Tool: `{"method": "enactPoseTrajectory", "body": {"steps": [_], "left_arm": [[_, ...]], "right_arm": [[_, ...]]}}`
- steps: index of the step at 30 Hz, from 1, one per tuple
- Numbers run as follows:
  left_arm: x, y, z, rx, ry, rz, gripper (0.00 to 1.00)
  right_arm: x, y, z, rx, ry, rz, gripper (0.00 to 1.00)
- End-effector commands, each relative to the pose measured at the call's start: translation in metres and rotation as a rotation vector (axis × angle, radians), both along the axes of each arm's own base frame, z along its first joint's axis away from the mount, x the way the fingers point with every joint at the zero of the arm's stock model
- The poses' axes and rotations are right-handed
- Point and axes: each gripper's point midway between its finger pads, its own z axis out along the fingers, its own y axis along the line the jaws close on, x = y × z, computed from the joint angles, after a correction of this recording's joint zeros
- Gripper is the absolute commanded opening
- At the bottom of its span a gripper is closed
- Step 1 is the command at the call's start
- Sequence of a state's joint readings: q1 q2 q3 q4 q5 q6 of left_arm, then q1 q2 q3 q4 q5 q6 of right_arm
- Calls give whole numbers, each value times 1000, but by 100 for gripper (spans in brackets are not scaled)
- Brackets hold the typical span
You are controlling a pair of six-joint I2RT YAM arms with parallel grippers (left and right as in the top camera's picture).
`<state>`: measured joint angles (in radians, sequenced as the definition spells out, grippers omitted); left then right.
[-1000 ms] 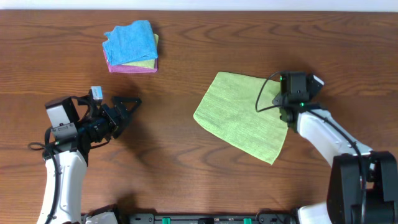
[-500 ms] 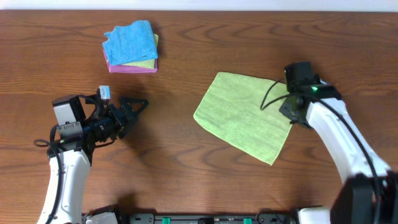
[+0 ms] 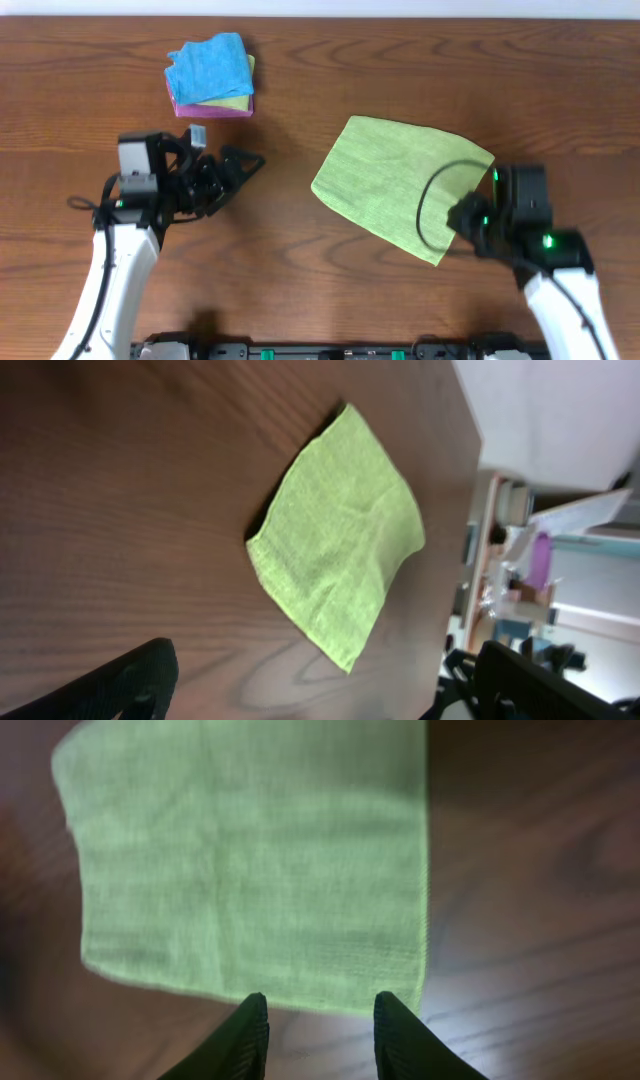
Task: Fold the cloth
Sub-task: 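Reach the left gripper to the cloth's upper-left corner and grasp it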
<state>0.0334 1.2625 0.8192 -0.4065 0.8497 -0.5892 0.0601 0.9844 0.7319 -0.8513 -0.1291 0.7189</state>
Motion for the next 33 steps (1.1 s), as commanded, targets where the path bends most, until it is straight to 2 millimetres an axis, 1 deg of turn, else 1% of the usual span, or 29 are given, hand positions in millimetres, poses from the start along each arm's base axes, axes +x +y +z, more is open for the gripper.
{"method": "enactPoseTrajectory", "body": {"steps": [1,3,7,10,17,21,25,28,33], "left_arm": [[12,-6,-3,67,8,-42,96],[15,-13,-8,77,40,-79,96],[26,-24,-22,98,71,-149,96],[35,-34,-34,109,83,-197,96],[50,-56,-63,136,98,-303,96],[60,-67,-75,150,94,-351,96],[74,-78,-85,167,86,-381,96],[81,-85,-91,167,86,-397,96],[85,-99,-99,165,77,-427,96]], "right_arm": [[-21,17,-18,151,16,8,35],[-30,22,-28,204,11,4,35],[-39,30,-37,269,-6,20,36],[-41,36,-35,303,-15,40,36],[-36,46,-27,359,-49,78,36],[-33,52,-21,396,-72,105,37],[-34,55,-18,412,-75,115,35],[-34,57,-18,421,-75,121,35],[-34,58,-17,429,-75,125,34]]}}
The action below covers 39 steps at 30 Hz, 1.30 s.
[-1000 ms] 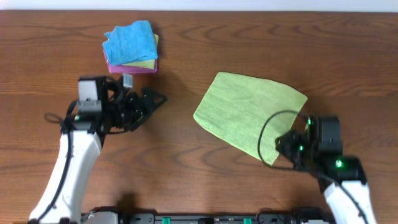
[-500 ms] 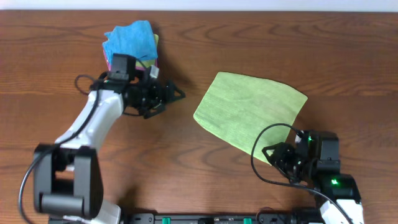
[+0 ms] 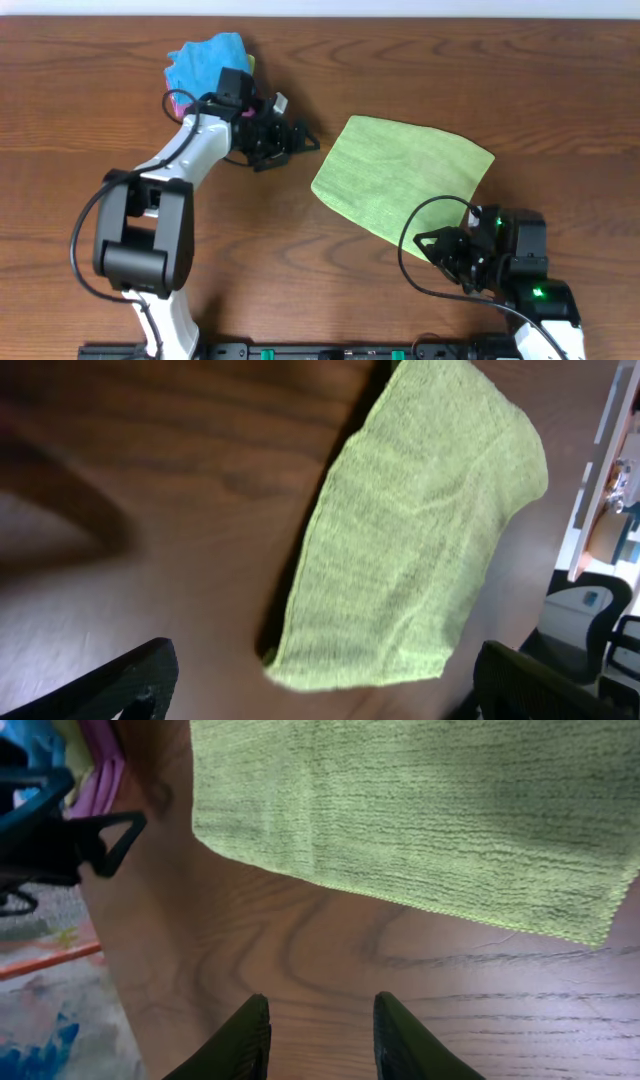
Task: Fold the cloth
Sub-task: 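Reach the left gripper to the cloth's upper-left corner and grasp it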
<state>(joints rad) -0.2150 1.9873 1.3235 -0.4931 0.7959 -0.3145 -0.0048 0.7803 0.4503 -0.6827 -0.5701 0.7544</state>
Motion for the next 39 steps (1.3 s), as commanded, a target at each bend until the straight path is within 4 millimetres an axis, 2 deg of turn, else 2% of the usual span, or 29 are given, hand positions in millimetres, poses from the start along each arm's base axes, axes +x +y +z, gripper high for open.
{"method": "enactPoseTrajectory", "body": {"steps": [1,8,20,26,33,35,39], "left_arm": [[4,-11,-4,9,-25,-39,96],[-4,-29,-17,11,1,-69,96],[-17,-40,-45,-43,142,-64,96],[-23,-50,-46,-66,154,-88,96],[-37,-71,-38,-121,172,-147,96],[-42,-77,-36,-133,178,-164,100],[-45,-80,-36,-131,180,-175,64]], "right_arm": [[0,3,4,30,-7,3,34],[0,3,4,32,-7,4,33],[-1,4,5,38,-6,8,32],[-1,4,5,38,-6,8,32],[-1,4,5,37,-6,8,33],[-1,4,5,37,-6,8,32],[-1,3,4,32,-5,5,33]]}}
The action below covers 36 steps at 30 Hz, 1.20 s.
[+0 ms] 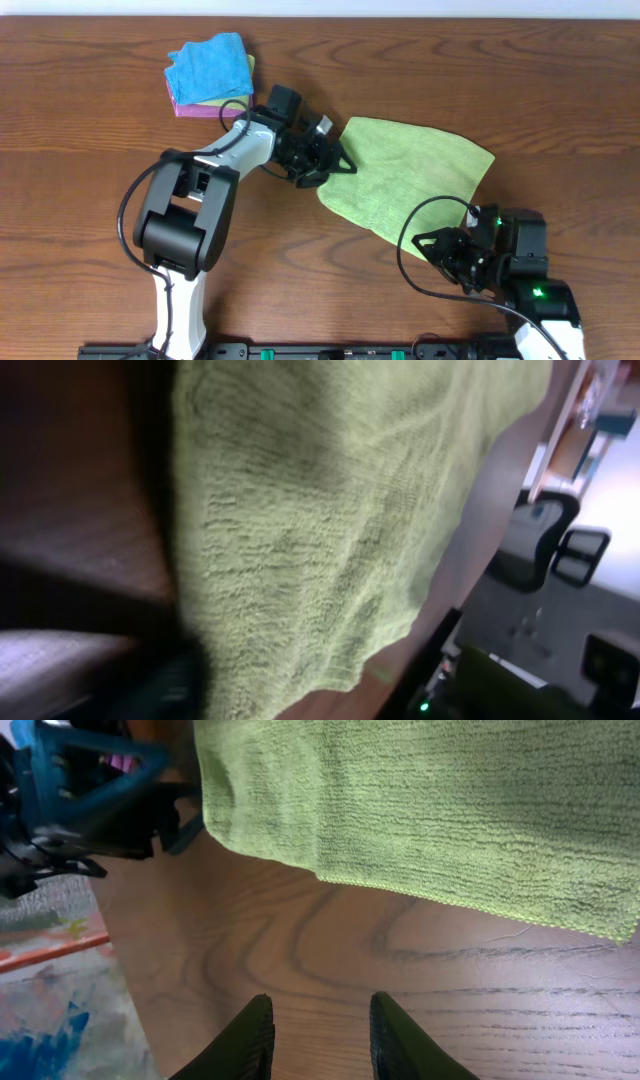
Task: Fold the cloth
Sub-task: 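Reach the left gripper to the cloth's upper-left corner and grasp it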
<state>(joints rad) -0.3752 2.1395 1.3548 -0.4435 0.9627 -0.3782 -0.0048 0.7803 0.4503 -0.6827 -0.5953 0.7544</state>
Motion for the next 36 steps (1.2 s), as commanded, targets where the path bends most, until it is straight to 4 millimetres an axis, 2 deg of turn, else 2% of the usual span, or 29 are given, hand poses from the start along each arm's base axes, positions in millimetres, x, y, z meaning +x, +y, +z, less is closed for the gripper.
{"method": "enactPoseTrajectory", "body": {"steps": [1,2,4,5,9,13,18,24,27,33,36], "left_arm": [[-3,-2,-6,0,16,-10,54],[-3,-2,-6,0,17,-10,43],[-3,-2,-6,1,17,-11,39],[-3,-2,-6,0,12,-15,40],[-7,0,-8,3,2,-38,65],[-14,6,-14,43,-3,-70,66],[-24,18,-23,114,-2,-108,58],[-31,26,-29,162,0,-133,44],[-32,24,-29,161,-3,-139,38],[-37,10,-29,154,-27,-174,37],[-39,3,-29,152,-44,-188,31]], "right_arm": [[0,-1,2,7,-2,-11,32],[1,-2,1,2,-2,-14,33],[1,-3,0,-4,-1,-19,34],[1,-3,0,-7,-1,-20,35],[1,-4,0,-10,-1,-22,36],[1,-4,0,-10,-1,-22,36],[1,-4,0,-8,1,-25,37],[1,-4,0,-4,4,-30,37],[1,-4,0,-4,4,-30,37],[2,-4,0,-5,3,-31,37],[2,-4,0,-5,4,-30,37]]}}
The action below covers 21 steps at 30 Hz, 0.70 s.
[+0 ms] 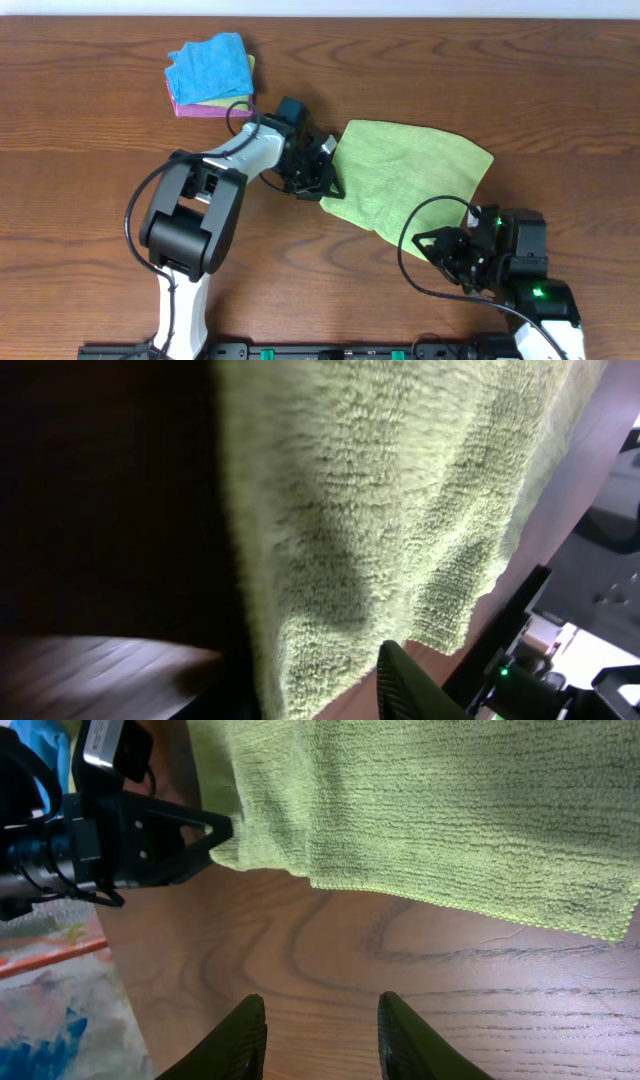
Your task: Fold the cloth
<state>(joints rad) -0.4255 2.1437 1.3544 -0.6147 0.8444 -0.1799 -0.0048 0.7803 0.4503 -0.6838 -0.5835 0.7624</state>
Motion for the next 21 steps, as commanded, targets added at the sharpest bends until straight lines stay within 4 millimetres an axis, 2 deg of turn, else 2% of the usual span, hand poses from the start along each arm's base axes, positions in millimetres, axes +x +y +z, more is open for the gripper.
{"method": "enactPoseTrajectory", "body": {"steps": [1,2,4,5,7,9,11,16,21], "left_arm": [[-3,-5,-8,18,-18,-31,28],[-3,-5,-9,23,-21,-33,24],[-2,-2,-12,53,-30,-32,8],[-2,1,-14,67,-30,-30,6],[0,6,-16,86,-30,-19,6],[3,13,-16,92,-22,-1,6],[8,22,-16,96,-13,23,6],[20,49,-15,98,17,90,6],[24,66,-9,59,48,126,6]], "right_arm": [[1,-2,1,1,-2,-18,37],[1,-2,1,1,-2,-18,38],[1,-3,0,-5,-2,-23,38],[2,-5,0,-12,-1,-27,41],[3,-8,-2,-33,0,-41,49],[4,-15,-6,-73,7,-66,66],[5,-24,-10,-118,11,-95,71],[3,-42,-21,-216,44,-158,71],[-7,-51,-46,-267,139,-185,65]]}}
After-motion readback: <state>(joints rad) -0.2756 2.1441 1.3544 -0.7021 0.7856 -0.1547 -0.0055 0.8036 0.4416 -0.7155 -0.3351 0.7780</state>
